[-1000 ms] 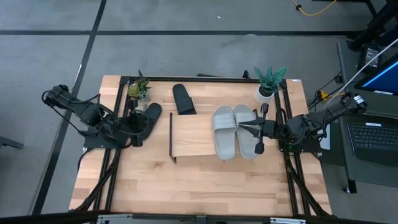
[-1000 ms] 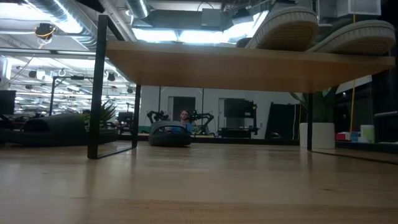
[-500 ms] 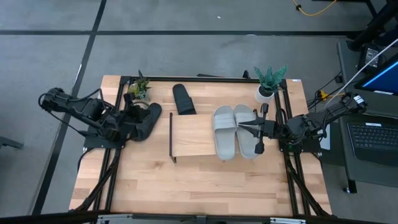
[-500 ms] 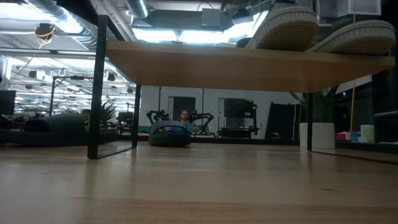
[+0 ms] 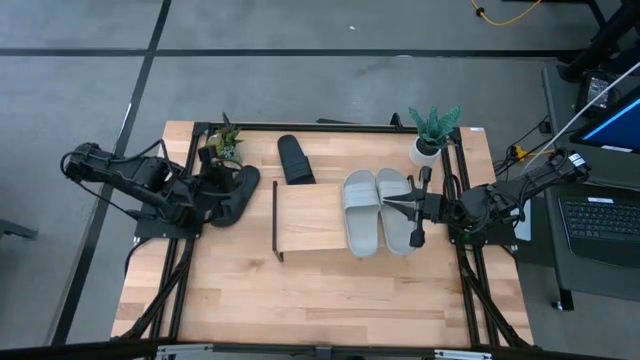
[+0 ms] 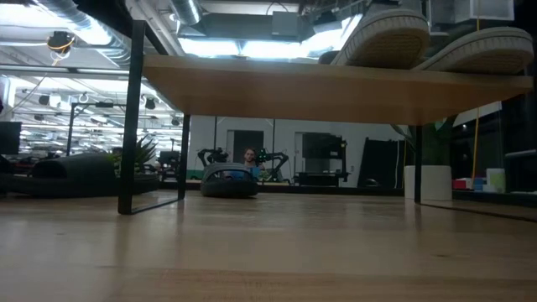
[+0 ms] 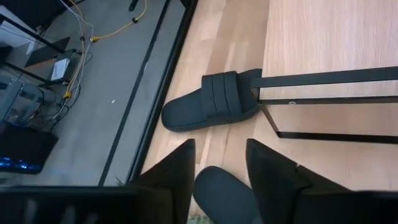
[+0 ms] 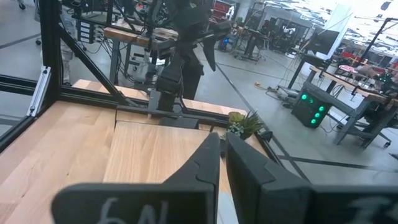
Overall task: Pick and place slides into the shelf
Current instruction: Put the left black slide on the shelf
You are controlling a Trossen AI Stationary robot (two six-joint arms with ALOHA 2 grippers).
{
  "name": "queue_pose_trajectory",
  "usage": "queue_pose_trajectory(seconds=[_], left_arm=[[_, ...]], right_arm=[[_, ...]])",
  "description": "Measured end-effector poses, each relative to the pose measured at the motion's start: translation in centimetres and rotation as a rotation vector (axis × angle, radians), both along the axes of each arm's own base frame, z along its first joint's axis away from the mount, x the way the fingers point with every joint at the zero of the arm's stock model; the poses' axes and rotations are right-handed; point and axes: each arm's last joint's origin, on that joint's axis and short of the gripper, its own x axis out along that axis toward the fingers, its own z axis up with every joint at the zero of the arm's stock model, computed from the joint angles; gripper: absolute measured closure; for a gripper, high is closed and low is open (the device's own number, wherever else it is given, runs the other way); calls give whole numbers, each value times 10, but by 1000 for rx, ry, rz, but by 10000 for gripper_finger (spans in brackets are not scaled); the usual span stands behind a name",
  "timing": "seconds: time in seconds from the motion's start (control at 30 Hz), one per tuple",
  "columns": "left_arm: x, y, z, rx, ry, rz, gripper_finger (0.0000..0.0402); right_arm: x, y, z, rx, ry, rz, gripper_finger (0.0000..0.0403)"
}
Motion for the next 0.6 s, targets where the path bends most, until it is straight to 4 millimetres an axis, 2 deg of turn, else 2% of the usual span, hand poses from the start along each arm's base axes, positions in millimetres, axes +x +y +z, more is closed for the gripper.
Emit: queue_pose_trajectory(seconds=[0.17, 0.43, 0.6], left_arm=[[0, 1, -2, -47, 37, -41, 246], [2, 7, -5, -236, 84, -88, 257], [-4, 14, -9, -309, 148, -22, 261]], right_arm=[[0, 0, -1, 0, 6, 1, 373], [0, 0, -3, 48, 14, -4, 373], [0, 0, -4, 58, 23, -6, 373]])
